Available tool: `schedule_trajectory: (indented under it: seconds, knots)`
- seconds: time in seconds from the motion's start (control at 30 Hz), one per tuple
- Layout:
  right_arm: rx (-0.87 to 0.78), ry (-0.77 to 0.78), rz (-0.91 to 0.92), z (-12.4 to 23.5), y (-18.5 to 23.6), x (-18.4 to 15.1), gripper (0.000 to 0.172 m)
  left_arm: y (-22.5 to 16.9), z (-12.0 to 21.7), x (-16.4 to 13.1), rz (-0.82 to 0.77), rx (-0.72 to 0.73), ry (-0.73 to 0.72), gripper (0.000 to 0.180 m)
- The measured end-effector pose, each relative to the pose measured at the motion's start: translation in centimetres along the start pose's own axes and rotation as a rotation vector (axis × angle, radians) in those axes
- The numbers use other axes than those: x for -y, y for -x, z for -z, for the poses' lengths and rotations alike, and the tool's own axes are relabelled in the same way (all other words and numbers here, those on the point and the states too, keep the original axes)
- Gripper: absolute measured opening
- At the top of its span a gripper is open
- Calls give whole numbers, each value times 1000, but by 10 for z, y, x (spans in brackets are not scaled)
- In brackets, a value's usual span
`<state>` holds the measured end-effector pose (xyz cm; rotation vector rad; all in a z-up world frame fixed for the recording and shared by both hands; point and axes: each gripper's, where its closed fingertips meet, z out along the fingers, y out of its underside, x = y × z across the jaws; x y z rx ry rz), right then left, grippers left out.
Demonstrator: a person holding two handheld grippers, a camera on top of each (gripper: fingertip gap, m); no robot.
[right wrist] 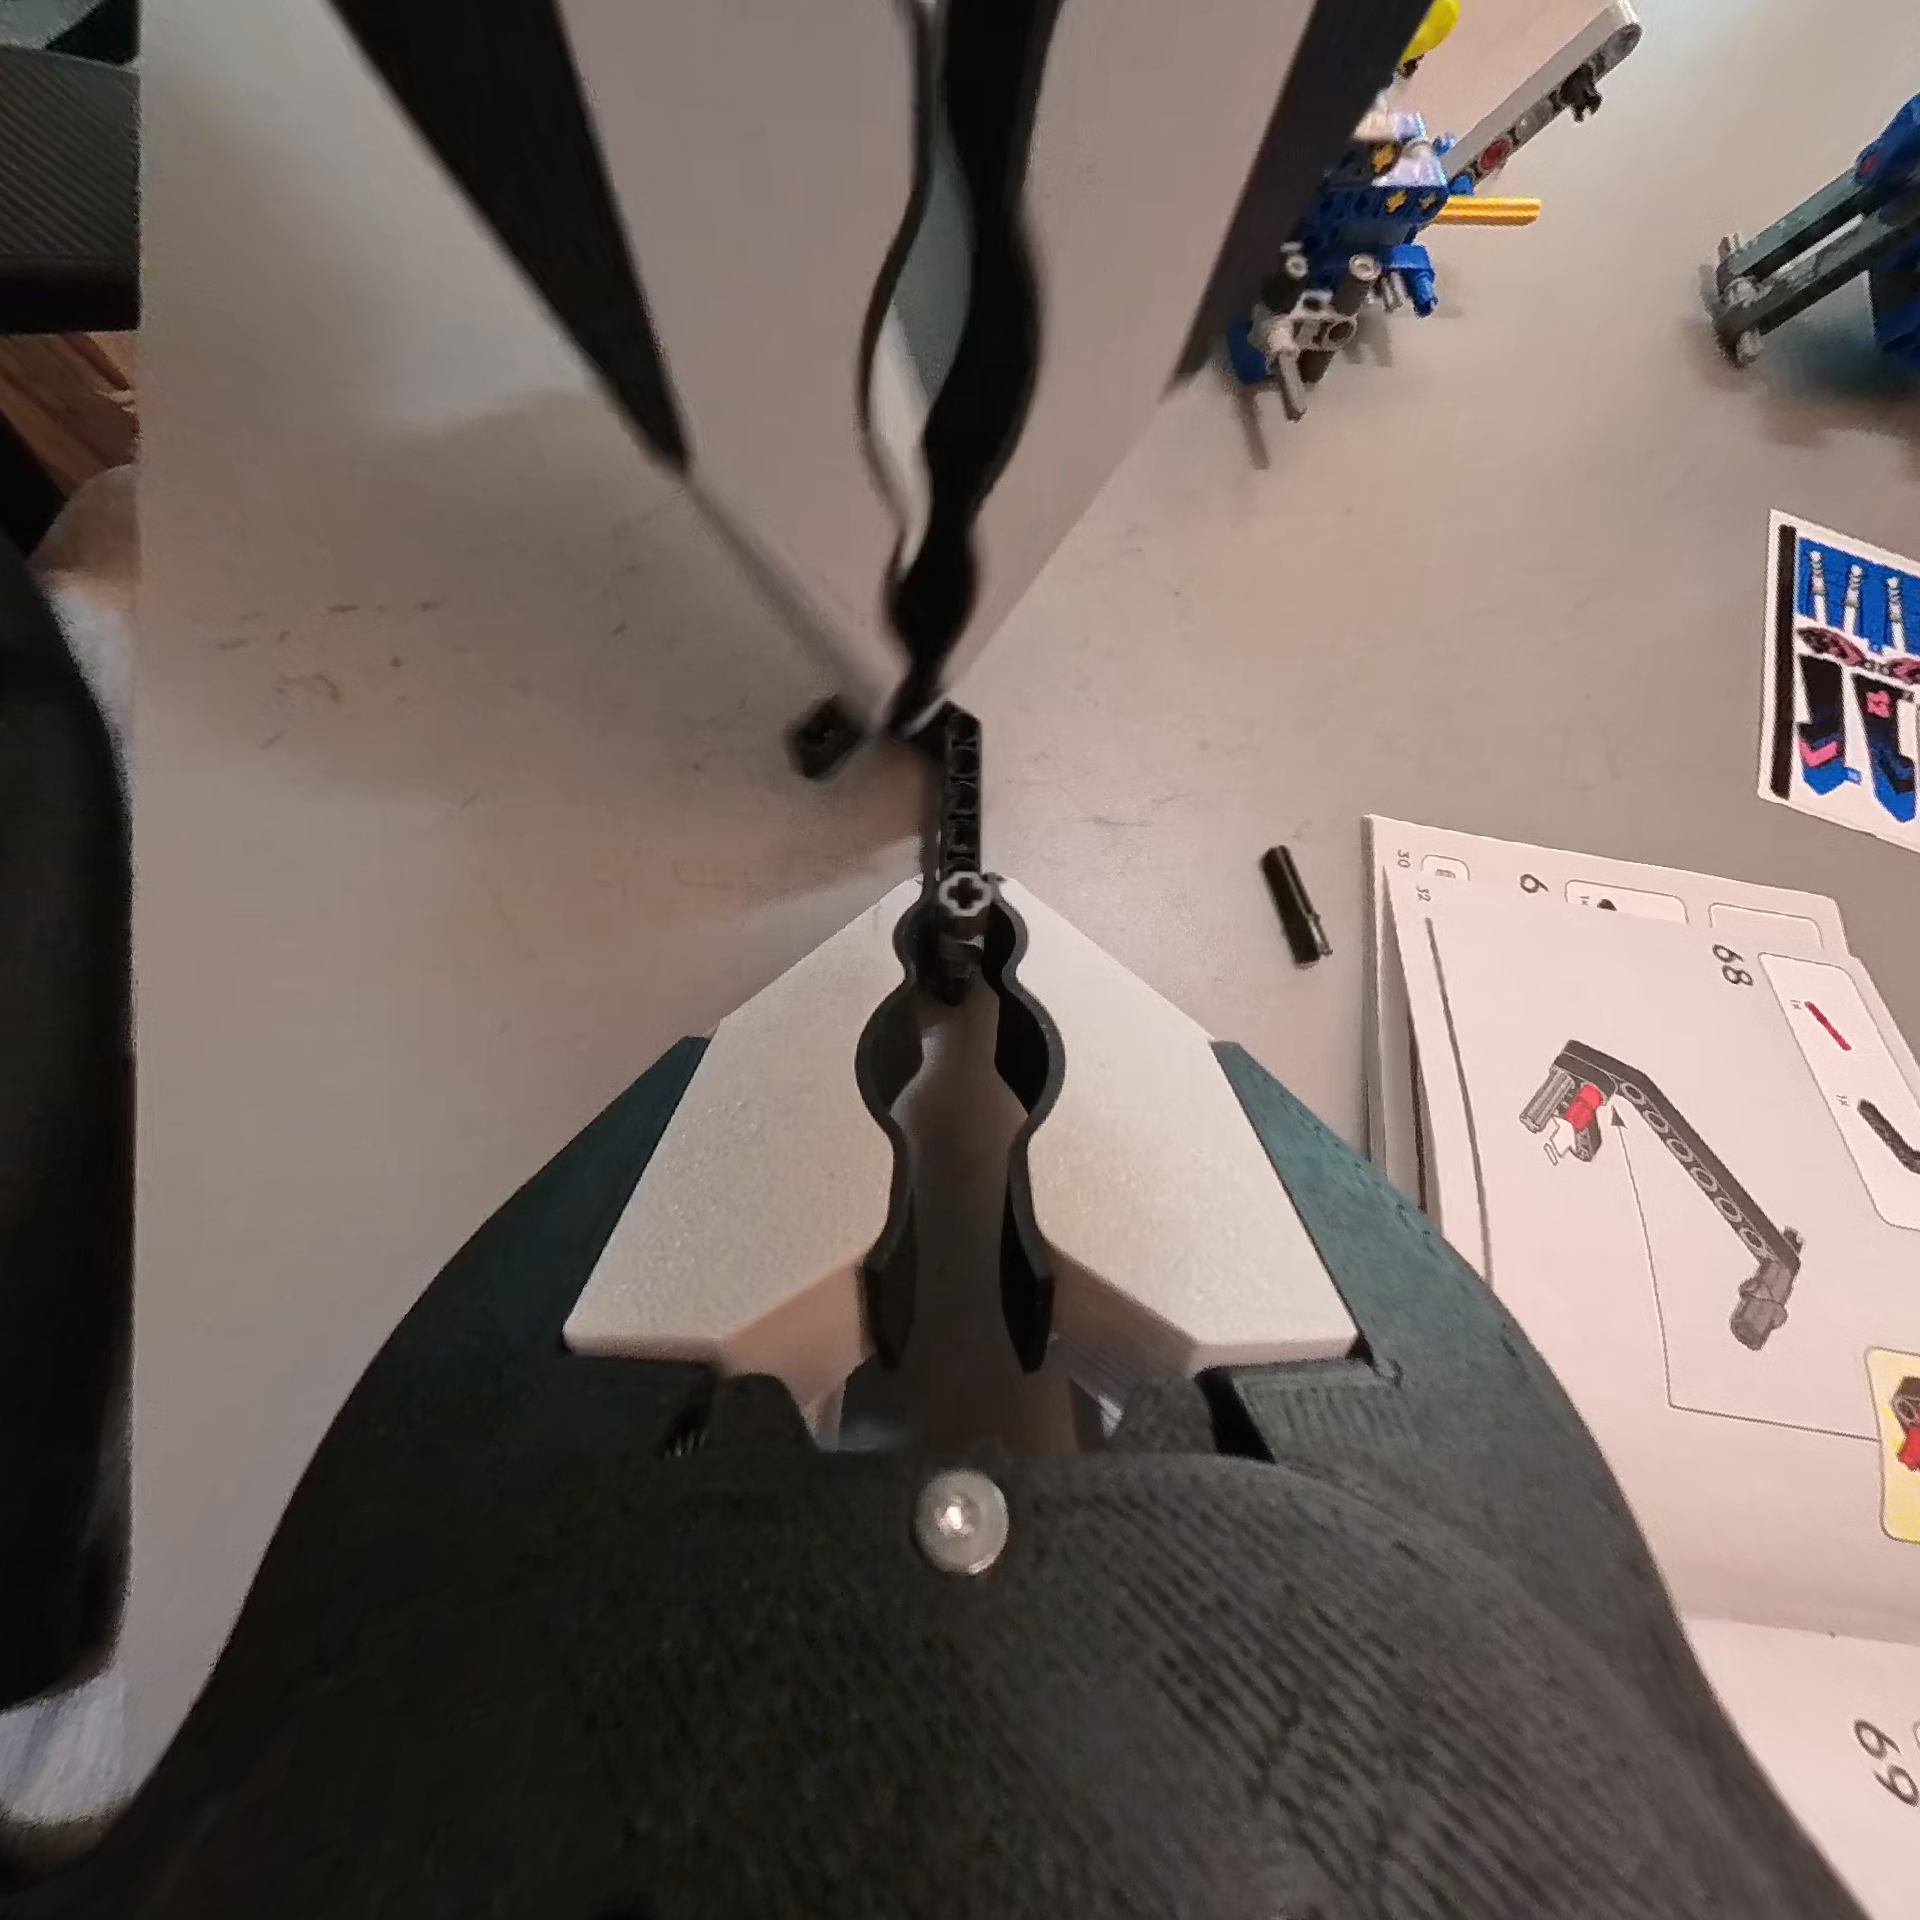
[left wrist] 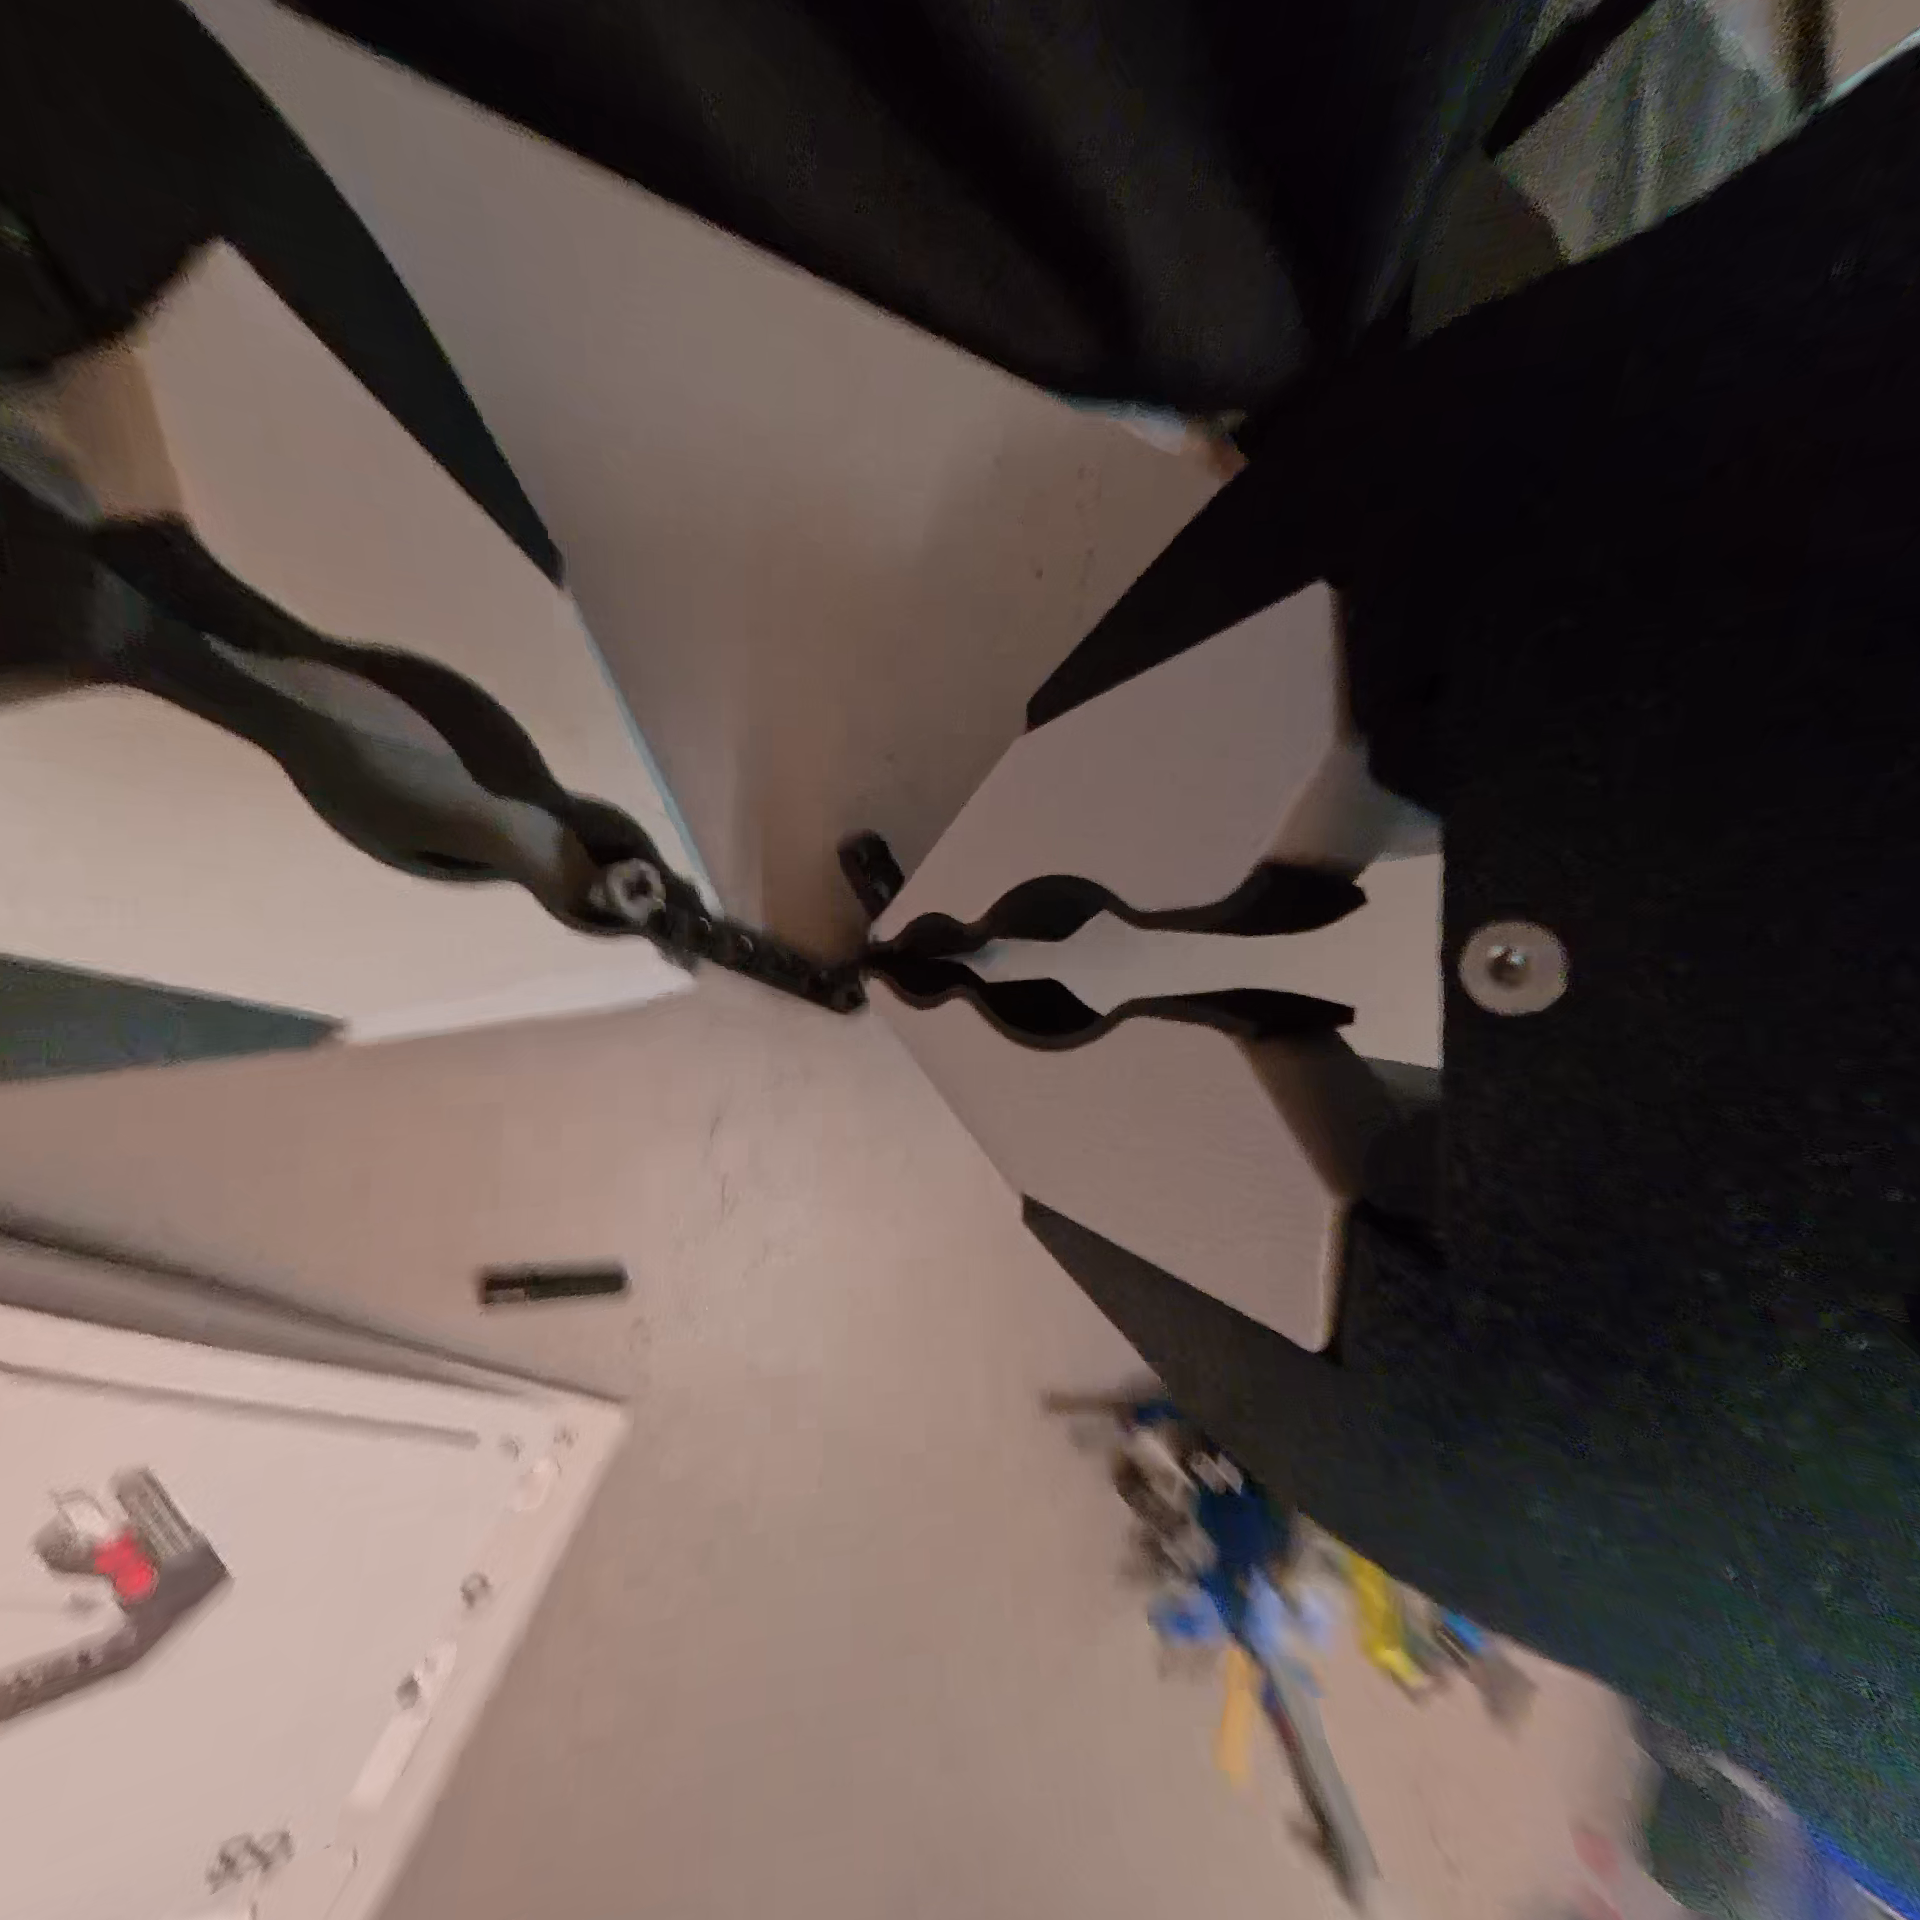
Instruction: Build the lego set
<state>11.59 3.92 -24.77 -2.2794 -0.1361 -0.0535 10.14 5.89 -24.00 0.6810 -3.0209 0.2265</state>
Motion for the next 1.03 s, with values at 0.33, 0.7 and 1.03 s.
schedule_trajectory:
  seconds: [0.33, 0.7, 1.03]
  knots:
    - [-21, 3, -10, -2, -3, 1, 5, 25, 48, 29, 108, 99, -282, 0]
    - [-25, 3, -6, -2, -3, 1, 5, 15, 22, 0, 155, 93, -54, 15]
    - [-23, 3, -8, -3, -3, 1, 5, 13, 13, -7, 168, 65, 16, 1]
